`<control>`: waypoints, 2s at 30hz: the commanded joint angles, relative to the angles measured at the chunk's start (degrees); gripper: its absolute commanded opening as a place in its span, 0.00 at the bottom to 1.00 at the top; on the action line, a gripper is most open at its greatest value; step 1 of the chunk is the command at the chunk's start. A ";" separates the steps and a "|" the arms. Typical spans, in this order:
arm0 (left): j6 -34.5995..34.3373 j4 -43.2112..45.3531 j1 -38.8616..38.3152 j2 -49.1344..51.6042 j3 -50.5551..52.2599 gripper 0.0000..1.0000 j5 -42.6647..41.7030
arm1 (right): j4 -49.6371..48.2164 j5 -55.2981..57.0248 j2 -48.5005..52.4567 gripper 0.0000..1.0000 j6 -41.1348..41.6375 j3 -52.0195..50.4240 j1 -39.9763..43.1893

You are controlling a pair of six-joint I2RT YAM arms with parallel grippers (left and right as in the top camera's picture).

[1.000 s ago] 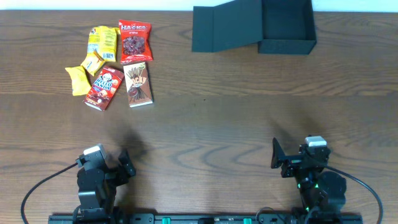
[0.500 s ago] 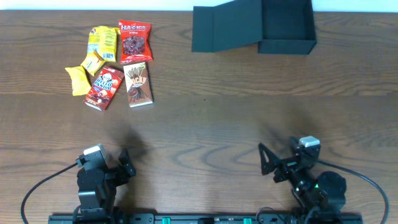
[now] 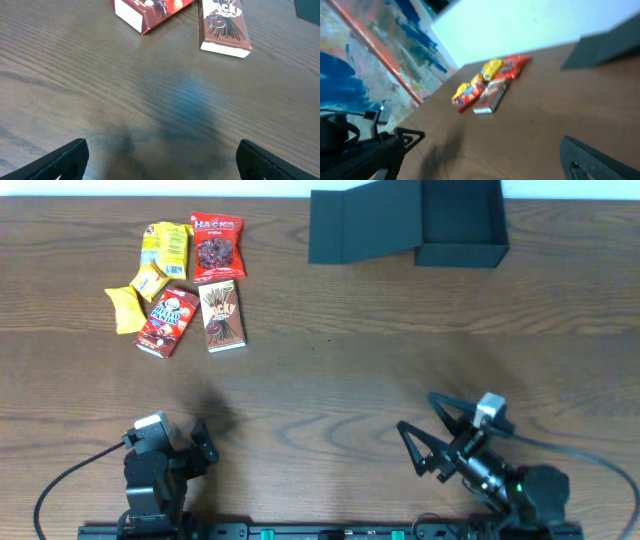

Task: Pack container
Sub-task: 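Reach the right gripper to the black box's far edge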

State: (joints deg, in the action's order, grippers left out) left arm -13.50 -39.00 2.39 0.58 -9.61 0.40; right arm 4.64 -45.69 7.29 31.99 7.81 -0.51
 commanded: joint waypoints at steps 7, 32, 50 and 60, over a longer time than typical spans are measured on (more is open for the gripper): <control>0.42 -1.22 -0.26 -0.37 0.50 0.95 -0.02 | 2.51 4.76 31.06 0.99 -12.52 15.15 -0.11; 0.42 -1.22 -0.26 -0.37 0.50 0.95 -0.02 | 32.89 40.96 104.91 0.99 -29.38 89.92 -0.11; 0.42 -1.22 -0.26 -0.37 0.50 0.95 -0.02 | 22.60 40.54 122.01 0.99 -43.65 99.41 0.50; 0.42 -1.22 -0.26 -0.37 0.50 0.95 -0.02 | 22.43 39.04 124.34 0.99 -50.95 99.41 0.72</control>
State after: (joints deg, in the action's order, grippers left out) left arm -13.50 -39.03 2.39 0.58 -9.61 0.38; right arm 27.44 -6.07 130.02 -16.21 106.02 -0.32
